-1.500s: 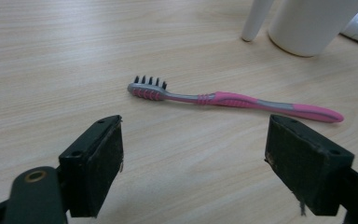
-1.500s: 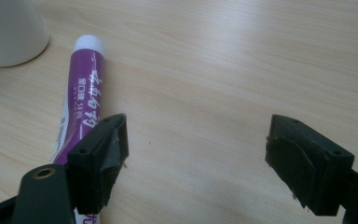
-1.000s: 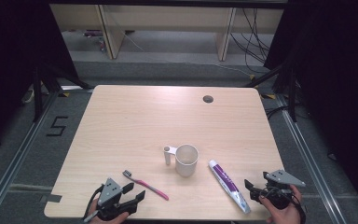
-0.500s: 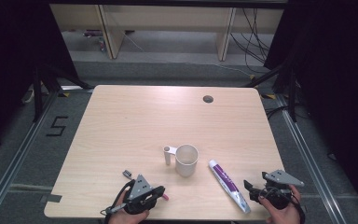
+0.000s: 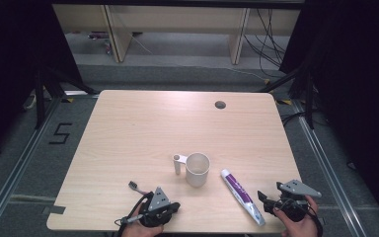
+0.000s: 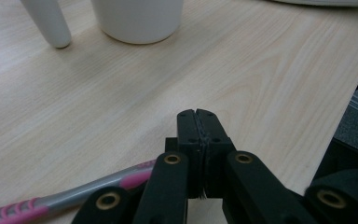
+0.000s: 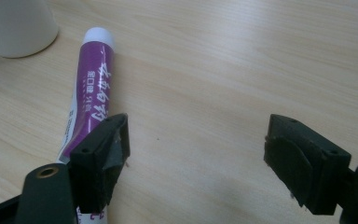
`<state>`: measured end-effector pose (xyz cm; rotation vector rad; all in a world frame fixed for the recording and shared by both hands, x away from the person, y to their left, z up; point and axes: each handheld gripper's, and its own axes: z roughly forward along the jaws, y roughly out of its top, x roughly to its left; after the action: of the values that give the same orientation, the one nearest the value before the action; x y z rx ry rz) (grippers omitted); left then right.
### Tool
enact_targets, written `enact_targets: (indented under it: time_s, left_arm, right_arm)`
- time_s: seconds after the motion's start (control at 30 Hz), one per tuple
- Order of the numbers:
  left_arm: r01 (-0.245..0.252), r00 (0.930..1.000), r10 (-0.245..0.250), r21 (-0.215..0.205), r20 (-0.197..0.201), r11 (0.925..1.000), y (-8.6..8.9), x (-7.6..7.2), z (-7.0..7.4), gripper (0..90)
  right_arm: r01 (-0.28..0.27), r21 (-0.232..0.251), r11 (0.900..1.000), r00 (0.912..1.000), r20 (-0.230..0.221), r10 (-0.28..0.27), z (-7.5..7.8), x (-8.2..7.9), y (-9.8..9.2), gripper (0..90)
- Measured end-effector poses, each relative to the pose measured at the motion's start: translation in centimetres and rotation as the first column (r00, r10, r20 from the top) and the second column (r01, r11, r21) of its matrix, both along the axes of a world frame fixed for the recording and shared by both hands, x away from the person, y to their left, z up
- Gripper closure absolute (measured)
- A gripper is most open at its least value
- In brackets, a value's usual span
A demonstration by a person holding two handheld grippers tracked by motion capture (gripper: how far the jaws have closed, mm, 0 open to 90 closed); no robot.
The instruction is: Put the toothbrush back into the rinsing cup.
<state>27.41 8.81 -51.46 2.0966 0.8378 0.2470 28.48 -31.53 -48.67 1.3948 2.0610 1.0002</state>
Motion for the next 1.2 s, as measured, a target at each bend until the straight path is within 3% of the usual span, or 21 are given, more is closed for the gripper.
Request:
enact_targets:
  time_s: [0.03,0.17,0.2,0.23,0.3,0.37,0.6,0.7,0.83,0.9,0.93,0.97,1.0,1.07,1.2]
  left_arm:
    - [0.004,1.0000,-0.004,0.001,-0.004,1.0000,0.4,-0.3,0.0,88.7]
    - [0.021,0.9996,-0.021,0.021,-0.019,0.9995,1.2,-1.0,0.0,88.6]
    - [0.015,0.9997,-0.015,0.006,-0.021,0.9999,1.2,-1.2,0.0,88.4]
    - [0.021,0.9996,-0.020,0.019,-0.021,0.9996,1.8,-1.6,0.0,88.0]
    - [0.018,0.9995,-0.018,0.007,-0.025,0.9998,2.1,-1.8,0.0,87.9]
    - [0.023,0.9995,-0.022,0.032,-0.024,0.9992,3.1,-2.1,0.2,87.7]
    - [0.023,0.9990,-0.023,-0.005,-0.037,0.9997,4.9,-2.9,0.4,86.7]
    - [0.029,0.9991,-0.028,0.007,-0.033,0.9996,5.9,-3.2,0.5,86.9]
    - [0.047,0.9974,-0.046,0.024,-0.055,0.9986,6.9,-3.6,0.9,86.9]
    - [0.048,0.9976,-0.046,0.050,-0.051,0.9976,7.4,-3.5,0.9,86.7]
    - [0.033,0.9982,-0.032,0.030,-0.051,0.9990,7.5,-3.6,1.0,86.4]
    - [0.015,0.9988,-0.015,0.005,-0.047,0.9999,7.6,-3.6,1.1,86.2]
    - [0.008,0.9996,-0.008,0.005,-0.027,1.0000,7.6,-3.4,1.3,86.4]
    - [0.013,0.9998,-0.013,0.012,-0.018,0.9998,7.2,-3.3,1.6,87.1]
    - [0.029,0.9993,-0.028,0.024,-0.024,0.9993,6.7,-3.0,1.5,87.8]
  right_arm:
    - [-0.023,-0.033,0.999,0.9995,0.023,0.024,0.1,0.1,-0.3,23.0]
    - [-0.027,-0.031,0.999,0.9994,0.021,0.027,0.0,0.2,-0.3,23.0]
    - [0.001,0.003,1.000,1.0000,0.002,-0.001,0.0,0.0,0.0,23.0]
    - [0.005,0.002,1.000,1.0000,-0.006,-0.005,0.0,0.0,0.1,23.0]
    - [-0.018,-0.005,1.000,0.9998,0.009,0.018,0.0,0.1,-0.1,23.0]
    - [-0.019,-0.016,1.000,0.9998,0.011,0.019,0.0,0.1,-0.2,23.0]
    - [-0.022,-0.005,1.000,0.9998,0.001,0.022,0.0,0.2,-0.1,23.0]
    - [-0.022,-0.010,1.000,0.9998,0.002,0.022,-0.1,0.2,-0.1,23.0]
    - [-0.024,-0.021,0.999,0.9996,0.010,0.025,-0.1,0.3,-0.1,23.0]
    - [-0.002,0.015,1.000,0.9998,-0.018,0.002,-0.1,0.1,0.2,23.0]
    - [-0.018,-0.010,1.000,0.9998,-0.002,0.018,0.0,0.2,0.0,22.9]
    - [0.000,0.011,1.000,0.9998,-0.018,0.000,0.0,0.1,0.3,23.0]
    - [-0.020,-0.008,1.000,0.9998,-0.007,0.020,-0.1,0.3,0.1,23.0]
    - [-0.010,0.007,1.000,0.9998,-0.014,0.011,-0.1,0.2,0.3,22.9]
    - [-0.011,0.008,1.000,0.9998,-0.015,0.012,-0.1,0.2,0.3,23.0]
